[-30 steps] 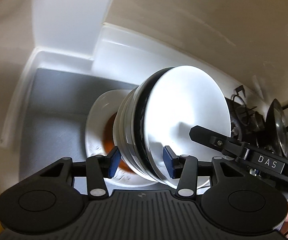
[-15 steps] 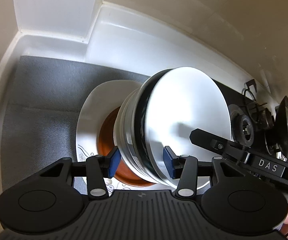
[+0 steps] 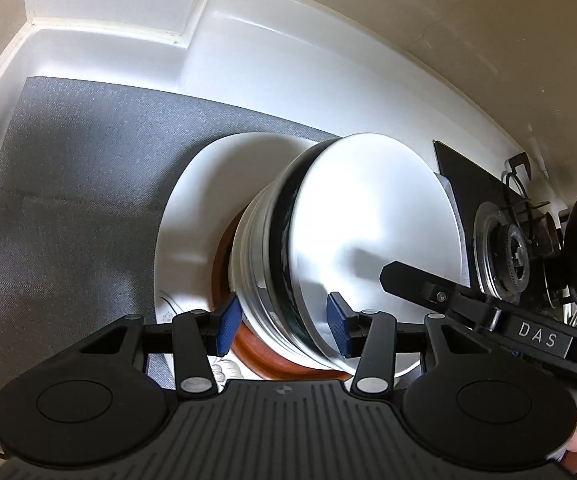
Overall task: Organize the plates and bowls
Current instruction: 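Lower the bowl stack with both grippers onto the orange-brown plate, then open both grippers to release the bowl stack on the plates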
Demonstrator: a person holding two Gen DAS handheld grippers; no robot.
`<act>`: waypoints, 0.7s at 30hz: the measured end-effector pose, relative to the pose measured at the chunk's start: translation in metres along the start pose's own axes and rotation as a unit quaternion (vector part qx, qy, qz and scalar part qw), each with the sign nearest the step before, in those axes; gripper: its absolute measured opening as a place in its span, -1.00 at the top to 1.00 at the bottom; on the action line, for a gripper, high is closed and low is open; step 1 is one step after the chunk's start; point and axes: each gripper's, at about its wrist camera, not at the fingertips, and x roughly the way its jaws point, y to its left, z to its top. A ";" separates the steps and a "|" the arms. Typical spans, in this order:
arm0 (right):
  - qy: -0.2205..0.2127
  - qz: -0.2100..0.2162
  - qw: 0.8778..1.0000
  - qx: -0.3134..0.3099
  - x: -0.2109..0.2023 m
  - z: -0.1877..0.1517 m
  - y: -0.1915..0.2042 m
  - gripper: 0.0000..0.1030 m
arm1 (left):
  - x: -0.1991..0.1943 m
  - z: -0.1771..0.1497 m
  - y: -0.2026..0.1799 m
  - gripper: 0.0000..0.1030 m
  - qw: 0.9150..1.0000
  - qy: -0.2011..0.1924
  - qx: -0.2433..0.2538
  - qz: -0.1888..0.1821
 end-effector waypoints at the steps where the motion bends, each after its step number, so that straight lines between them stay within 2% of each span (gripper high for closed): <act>1: -0.002 0.000 1.000 -0.002 0.001 -0.002 0.000 0.15 | 0.002 0.000 0.001 0.04 1.000 -0.003 0.003 0.000; 7: -0.023 0.000 1.000 0.015 0.002 -0.009 -0.007 0.14 | 0.003 0.001 -0.008 0.04 0.998 -0.029 0.052 0.009; 12: -0.022 -0.020 0.999 0.013 -0.003 -0.015 0.001 0.11 | 0.003 -0.005 -0.004 0.02 0.997 -0.048 0.058 -0.008; 15: -0.026 -0.046 0.999 0.002 -0.012 -0.025 0.012 -0.10 | -0.006 -0.014 -0.008 -0.16 0.995 -0.067 0.070 0.002; 17: -0.036 -0.073 0.997 -0.006 -0.021 -0.032 0.020 -0.35 | -0.018 -0.024 -0.015 -0.50 0.992 -0.089 0.089 0.009; 21: -0.057 -0.109 0.992 -0.022 -0.042 -0.046 0.035 -0.49 | -0.039 -0.044 -0.030 -0.66 0.985 -0.125 0.108 0.048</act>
